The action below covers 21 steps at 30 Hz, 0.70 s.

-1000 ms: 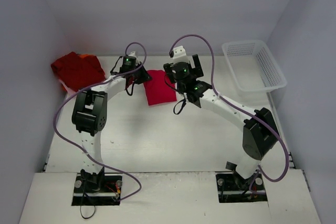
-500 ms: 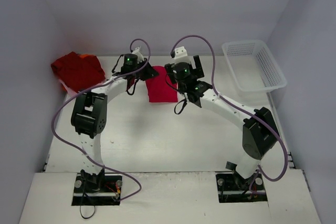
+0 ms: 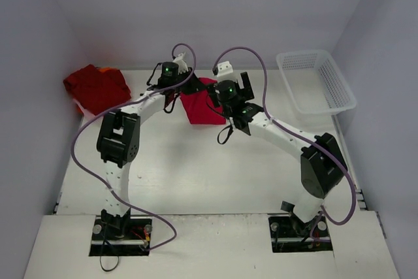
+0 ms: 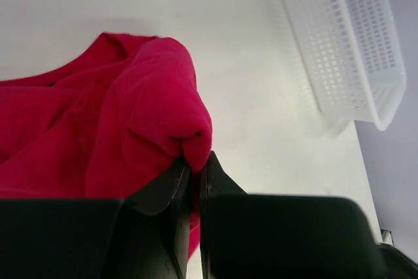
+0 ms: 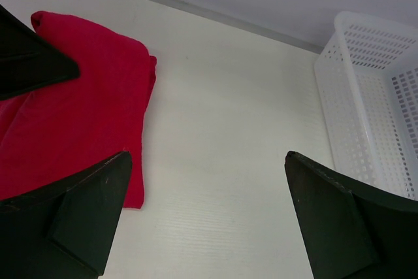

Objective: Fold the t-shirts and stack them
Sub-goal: Fold the tshirt

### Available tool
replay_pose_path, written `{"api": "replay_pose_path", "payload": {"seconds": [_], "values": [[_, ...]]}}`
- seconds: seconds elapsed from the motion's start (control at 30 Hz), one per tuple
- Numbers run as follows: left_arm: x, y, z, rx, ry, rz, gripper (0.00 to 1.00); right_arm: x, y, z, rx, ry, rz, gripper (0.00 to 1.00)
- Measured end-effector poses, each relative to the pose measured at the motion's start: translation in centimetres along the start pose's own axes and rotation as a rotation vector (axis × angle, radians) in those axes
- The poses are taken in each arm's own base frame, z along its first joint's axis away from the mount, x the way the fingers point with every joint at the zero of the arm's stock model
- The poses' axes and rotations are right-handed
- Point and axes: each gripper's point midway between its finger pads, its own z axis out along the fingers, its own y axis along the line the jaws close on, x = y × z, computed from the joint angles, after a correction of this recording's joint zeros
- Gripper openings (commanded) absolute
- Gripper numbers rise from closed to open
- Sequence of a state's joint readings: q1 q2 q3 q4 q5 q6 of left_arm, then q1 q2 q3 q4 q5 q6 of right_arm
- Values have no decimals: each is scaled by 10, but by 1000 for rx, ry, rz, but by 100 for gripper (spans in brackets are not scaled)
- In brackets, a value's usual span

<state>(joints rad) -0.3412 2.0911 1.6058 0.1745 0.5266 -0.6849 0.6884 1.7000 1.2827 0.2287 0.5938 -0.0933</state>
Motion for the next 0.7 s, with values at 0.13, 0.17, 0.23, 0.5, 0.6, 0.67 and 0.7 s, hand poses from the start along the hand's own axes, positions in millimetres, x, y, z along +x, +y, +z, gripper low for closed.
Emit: {"api": "replay_pose_path", "payload": {"seconds": [0.13,0.17,0.23,0.5,0.6,0.67,0.7], "values": [[17,26,12,-34,37,-40,0,10,-2,1,4,18,-9,100],[21,32,14,-43,44,-54,0,13,-2,2,5,23,-10,100],[23,41,16,-58,48,-77,10,19,-1,2,4,34,-13,100],[10,61,12,-118,1,-124,80,30,-3,-2,3,50,-19,100],[9,70,7,-163,-15,-131,80,25,-6,-6,4,39,-9,100],[10,75,2,-196,-25,-130,80,22,-9,-9,4,30,0,100],[10,76,-1,-214,-34,-128,80,20,-10,-11,4,26,5,100]]}}
